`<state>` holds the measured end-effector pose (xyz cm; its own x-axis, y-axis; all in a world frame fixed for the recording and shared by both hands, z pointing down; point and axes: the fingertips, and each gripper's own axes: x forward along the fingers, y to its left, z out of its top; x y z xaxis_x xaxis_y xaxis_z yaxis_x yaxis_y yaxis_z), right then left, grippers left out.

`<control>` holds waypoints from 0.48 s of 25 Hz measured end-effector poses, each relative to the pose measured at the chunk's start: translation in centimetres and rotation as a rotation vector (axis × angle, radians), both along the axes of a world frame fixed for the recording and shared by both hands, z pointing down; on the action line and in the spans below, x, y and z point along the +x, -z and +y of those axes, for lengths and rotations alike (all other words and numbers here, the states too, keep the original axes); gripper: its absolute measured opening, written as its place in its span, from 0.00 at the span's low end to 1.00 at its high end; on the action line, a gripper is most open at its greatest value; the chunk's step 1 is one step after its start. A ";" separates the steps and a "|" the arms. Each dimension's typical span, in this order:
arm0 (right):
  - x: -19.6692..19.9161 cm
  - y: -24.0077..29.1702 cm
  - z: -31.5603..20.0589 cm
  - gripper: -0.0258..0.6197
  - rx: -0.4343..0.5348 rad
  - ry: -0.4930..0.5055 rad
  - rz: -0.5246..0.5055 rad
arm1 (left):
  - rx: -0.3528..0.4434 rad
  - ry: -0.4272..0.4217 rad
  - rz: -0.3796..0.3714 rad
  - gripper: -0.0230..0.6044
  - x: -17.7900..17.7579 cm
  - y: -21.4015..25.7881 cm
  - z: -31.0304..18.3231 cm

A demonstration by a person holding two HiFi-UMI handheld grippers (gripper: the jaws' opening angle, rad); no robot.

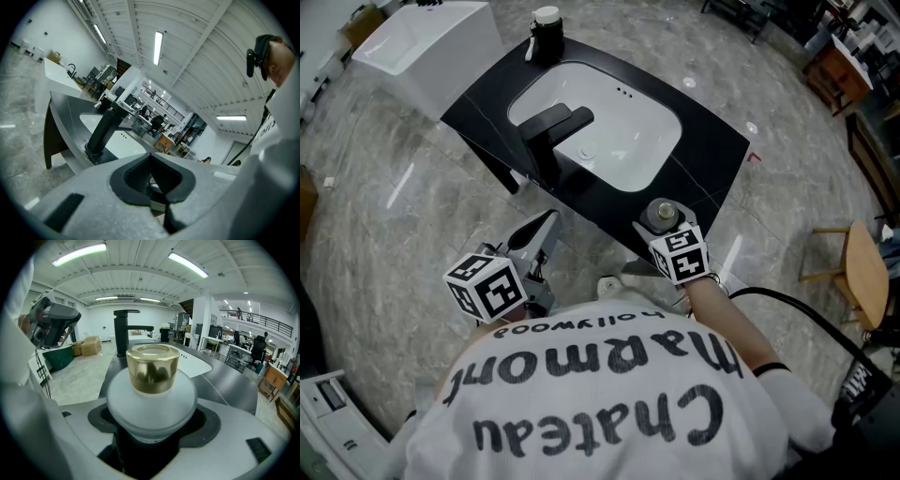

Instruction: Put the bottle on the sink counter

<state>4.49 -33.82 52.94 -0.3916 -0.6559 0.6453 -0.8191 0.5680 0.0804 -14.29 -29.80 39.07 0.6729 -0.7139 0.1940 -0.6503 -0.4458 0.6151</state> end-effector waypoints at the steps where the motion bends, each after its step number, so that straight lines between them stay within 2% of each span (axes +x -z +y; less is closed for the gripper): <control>1: -0.1 0.0 0.1 0.57 0.007 0.006 0.001 | 0.000 0.000 -0.001 0.06 -0.1 0.0 0.1; 6: -0.5 -0.1 0.6 0.57 0.007 0.031 -0.007 | 0.001 -0.003 -0.005 0.06 -0.5 0.0 0.4; 12: 0.7 -0.2 1.5 0.57 -0.017 -0.061 -0.007 | 0.013 -0.013 -0.003 0.06 -1.0 0.3 1.2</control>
<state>5.23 -32.32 53.19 -0.3555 -0.6675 0.6542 -0.8528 0.5181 0.0652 -15.26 -28.55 38.75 0.6813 -0.7078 0.1868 -0.6465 -0.4620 0.6071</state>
